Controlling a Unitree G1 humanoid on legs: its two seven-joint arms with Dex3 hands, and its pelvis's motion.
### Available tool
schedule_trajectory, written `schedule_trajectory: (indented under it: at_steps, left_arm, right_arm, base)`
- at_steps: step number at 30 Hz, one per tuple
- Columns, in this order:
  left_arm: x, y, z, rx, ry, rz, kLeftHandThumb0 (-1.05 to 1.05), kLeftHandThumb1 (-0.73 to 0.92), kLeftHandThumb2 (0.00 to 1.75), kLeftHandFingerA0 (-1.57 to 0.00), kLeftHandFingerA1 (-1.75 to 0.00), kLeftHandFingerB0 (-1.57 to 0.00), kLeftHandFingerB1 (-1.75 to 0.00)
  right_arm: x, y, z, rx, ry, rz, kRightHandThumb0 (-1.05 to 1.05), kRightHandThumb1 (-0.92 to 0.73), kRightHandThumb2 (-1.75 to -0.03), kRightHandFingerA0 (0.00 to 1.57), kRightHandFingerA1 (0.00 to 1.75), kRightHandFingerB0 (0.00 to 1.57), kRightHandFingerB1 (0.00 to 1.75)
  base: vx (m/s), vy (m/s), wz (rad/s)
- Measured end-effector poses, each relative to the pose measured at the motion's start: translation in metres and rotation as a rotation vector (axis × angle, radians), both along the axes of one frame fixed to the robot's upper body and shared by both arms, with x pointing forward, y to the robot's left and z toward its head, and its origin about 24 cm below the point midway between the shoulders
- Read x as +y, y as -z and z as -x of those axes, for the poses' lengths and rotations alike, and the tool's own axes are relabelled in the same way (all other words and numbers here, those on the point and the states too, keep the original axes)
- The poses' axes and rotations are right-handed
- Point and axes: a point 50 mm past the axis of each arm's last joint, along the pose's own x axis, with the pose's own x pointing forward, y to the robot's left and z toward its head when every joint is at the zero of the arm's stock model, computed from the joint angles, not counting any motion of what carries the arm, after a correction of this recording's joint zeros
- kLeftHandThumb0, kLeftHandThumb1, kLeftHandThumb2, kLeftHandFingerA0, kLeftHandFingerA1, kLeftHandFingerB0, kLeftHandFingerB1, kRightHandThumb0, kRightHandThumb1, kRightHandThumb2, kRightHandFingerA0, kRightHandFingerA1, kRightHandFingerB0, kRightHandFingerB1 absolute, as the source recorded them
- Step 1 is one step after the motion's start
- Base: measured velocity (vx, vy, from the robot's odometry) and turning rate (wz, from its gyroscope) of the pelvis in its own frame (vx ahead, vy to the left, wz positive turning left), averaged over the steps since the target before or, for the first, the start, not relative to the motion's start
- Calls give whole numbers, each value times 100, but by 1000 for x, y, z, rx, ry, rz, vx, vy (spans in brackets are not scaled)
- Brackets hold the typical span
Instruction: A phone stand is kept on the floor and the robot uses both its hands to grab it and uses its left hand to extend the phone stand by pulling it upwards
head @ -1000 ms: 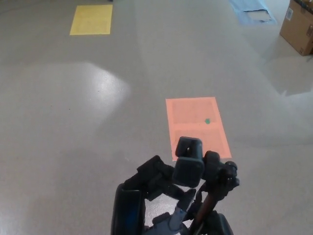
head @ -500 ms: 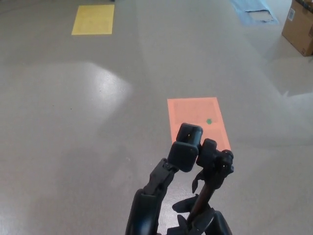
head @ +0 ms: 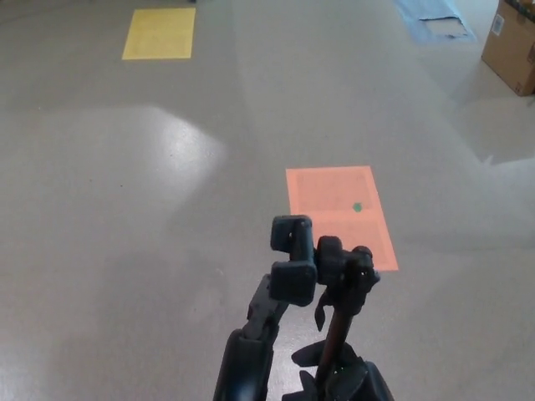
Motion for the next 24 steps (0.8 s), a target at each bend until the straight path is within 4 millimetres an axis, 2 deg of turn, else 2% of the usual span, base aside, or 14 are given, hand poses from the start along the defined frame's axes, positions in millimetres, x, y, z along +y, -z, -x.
schedule_trajectory:
  at_steps: [3, 4, 5, 7, 10, 11, 12, 14, 15, 16, 17, 22, 23, 24]
  left_arm:
    - [6, 14, 11, 58, -41, -12, -82, 50, 84, -4, -39, 0, -30]
    - [7, 18, 14, 76, -50, -17, -78, 54, 58, -14, -30, -9, -26]
    - [9, 21, 17, 83, -62, -20, -77, 47, 86, -4, -38, -2, -31]
    - [13, 25, 22, 97, -90, -21, -80, 49, 86, -4, -38, -2, -31]
    - [20, 31, 30, 115, -131, -20, -80, 49, 86, -4, -38, -2, -31]
    - [21, 32, 31, 116, -137, -19, -80, 43, 71, -11, -29, -8, -30]
    - [23, 33, 32, 116, -146, -19, -71, 44, 85, -5, -36, -4, -35]
    - [32, 40, 37, 134, -196, -22, -78, 49, 85, -5, -36, -1, -35]
    - [35, 42, 39, 140, -214, -25, -75, 53, 58, -13, -26, -11, -28]
    - [40, 47, 43, 157, -249, -32, -75, 53, 58, -13, -26, -11, -28]
    - [42, 49, 43, 160, -262, -33, -80, 49, 83, -5, -35, -2, -32]
    - [52, 54, 45, 153, -331, -32, -73, 45, 83, -6, -36, 0, -34]
    - [53, 54, 44, 147, -338, -30, -75, 53, 58, -13, -28, -9, -28]
    - [53, 53, 44, 141, -343, -28, -75, 53, 58, -13, -28, -9, -28]
  right_arm:
    - [2, 2, 4, 1, -32, 26, -47, -75, -113, 72, 99, 63, 88]
    - [3, 3, 5, 3, -42, 33, -39, -85, -67, 102, 175, 96, 175]
    - [4, 4, 7, 5, -51, 38, -39, -82, -68, 105, 175, 107, 175]
    - [4, 5, 7, 9, -55, 38, -27, -76, -70, 102, 175, 98, 175]
    - [2, 6, 8, 14, -43, 29, -27, -76, -70, 102, 175, 98, 175]
    - [2, 6, 8, 13, -40, 26, -25, -77, -84, 127, 175, 127, 175]
    - [1, 6, 8, 14, -36, 23, -22, -74, -93, 133, 175, 132, 175]
    - [-2, 7, 8, 22, -12, 7, -19, -76, -94, 130, 175, 133, 175]
    - [-2, 7, 8, 23, -5, 3, -19, -73, -104, 135, 175, 138, 175]
    - [-4, 8, 7, 25, 10, -4, -19, -73, -104, 135, 175, 138, 175]
    - [-4, 8, 7, 26, 14, -6, -14, -75, -100, 132, 175, 136, 175]
    - [-6, 7, 5, 31, 33, -14, -16, -76, -97, 131, 175, 132, 175]
    - [-6, 7, 5, 31, 34, -14, -15, -77, -90, 132, 175, 130, 175]
    - [-6, 7, 5, 31, 36, -15, -15, -77, -90, 132, 175, 130, 175]
  base:
    - [0, 0, 0]
    - [0, 0, 0]
    - [0, 0, 0]
    - [0, 0, 0]
    - [0, 0, 0]
    - [0, 0, 0]
    - [0, 0, 0]
    - [0, 0, 0]
    - [0, 0, 0]
    - [0, 0, 0]
    - [0, 0, 0]
    - [0, 0, 0]
    - [0, 0, 0]
    - [0, 0, 0]
